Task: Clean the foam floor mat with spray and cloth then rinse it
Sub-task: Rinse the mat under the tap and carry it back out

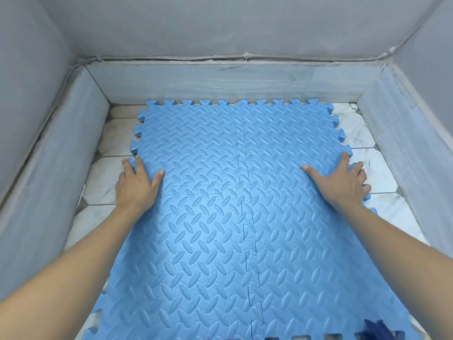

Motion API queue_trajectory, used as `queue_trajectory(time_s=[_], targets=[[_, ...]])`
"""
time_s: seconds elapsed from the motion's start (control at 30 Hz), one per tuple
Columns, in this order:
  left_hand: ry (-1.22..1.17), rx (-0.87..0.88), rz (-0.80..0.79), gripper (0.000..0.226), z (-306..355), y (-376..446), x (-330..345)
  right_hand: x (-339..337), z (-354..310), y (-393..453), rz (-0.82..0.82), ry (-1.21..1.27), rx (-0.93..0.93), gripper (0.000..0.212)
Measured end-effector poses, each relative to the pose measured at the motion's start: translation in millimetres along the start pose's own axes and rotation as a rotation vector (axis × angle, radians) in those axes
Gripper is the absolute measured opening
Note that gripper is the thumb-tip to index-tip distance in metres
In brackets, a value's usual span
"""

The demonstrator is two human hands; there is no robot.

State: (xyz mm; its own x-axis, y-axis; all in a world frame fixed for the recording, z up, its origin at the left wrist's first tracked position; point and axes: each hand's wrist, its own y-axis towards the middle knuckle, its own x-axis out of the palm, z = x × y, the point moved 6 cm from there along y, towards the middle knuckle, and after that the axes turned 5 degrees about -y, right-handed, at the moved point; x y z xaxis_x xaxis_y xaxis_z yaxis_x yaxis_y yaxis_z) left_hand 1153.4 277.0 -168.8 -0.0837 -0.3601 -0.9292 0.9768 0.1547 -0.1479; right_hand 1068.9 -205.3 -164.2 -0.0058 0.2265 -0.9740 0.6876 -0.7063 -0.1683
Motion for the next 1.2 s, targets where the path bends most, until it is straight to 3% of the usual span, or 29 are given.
queue_trajectory(time_s=[0.1,0.23,0.33,0.53,0.67,0.77,0.87,0.97,1.1,1.2], targets=[[-0.204,-0.102,0.016,0.079,1,10,-7,-14,4,12,-0.017,0.091,0.081,0.115],[-0.531,-0.44,-0.047,0.102,-17,35,-30,-42,8,35,-0.053,0.332,0.235,0.105],[-0.806,-0.535,-0.137,0.079,-20,38,-45,-72,9,31,-0.039,0.53,0.257,0.09],[-0.856,-0.401,-0.169,0.047,11,27,-124,-164,8,15,0.077,0.746,0.168,0.074],[-0.847,-0.233,-0.067,0.061,38,45,-195,-217,-27,30,0.133,0.889,0.02,0.064],[-0.868,-0.144,0.014,0.095,57,72,-234,-253,-54,42,0.212,0.996,-0.029,0.057],[-0.85,-0.097,0.032,0.106,85,75,-265,-276,-73,59,0.233,1.066,-0.057,0.05],[-0.795,-0.116,0.051,0.102,110,83,-278,-286,-81,80,0.22,1.119,-0.054,0.061],[-0.818,-0.131,0.092,0.11,117,92,-280,-289,-86,100,0.204,1.077,-0.126,0.056],[-0.855,-0.109,0.136,0.116,107,102,-273,-280,-85,121,0.195,1.057,-0.162,0.088]])
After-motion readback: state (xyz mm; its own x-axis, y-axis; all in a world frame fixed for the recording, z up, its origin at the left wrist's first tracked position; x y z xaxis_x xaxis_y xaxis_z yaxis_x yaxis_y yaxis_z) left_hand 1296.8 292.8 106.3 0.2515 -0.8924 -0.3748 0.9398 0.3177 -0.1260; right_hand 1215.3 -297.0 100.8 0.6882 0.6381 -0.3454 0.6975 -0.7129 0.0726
